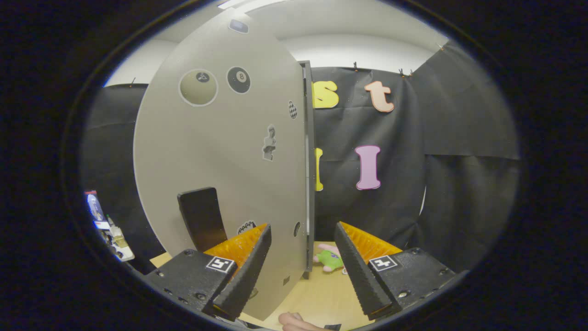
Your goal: Open the shoe cabinet door, grab the shoes and put them into the shoe cabinet, then close the shoe cabinet door.
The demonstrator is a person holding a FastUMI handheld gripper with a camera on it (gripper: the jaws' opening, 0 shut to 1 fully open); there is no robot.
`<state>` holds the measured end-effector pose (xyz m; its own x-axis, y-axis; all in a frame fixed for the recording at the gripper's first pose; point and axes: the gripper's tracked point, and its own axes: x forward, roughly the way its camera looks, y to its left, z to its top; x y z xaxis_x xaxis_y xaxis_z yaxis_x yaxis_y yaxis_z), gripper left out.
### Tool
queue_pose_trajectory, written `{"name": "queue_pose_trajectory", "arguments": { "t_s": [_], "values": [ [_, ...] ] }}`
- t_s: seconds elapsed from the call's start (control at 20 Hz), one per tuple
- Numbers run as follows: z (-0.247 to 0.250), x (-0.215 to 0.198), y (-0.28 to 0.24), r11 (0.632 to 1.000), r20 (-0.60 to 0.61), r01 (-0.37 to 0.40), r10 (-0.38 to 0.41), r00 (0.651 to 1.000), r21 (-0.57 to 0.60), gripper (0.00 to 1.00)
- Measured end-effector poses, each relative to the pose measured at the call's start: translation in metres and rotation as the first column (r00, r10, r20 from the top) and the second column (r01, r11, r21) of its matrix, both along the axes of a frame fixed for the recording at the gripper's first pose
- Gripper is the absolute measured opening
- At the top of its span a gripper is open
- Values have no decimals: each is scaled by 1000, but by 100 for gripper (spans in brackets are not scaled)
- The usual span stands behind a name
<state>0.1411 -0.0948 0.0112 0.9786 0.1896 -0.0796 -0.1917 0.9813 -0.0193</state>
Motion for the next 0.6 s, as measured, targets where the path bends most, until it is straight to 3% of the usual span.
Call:
{"name": "queue_pose_trajectory", "arguments": {
  "t_s": [0.6],
  "values": [
    [-19, 34, 123, 998, -14, 39, -39, 999, 55, 92]
  ]
}}
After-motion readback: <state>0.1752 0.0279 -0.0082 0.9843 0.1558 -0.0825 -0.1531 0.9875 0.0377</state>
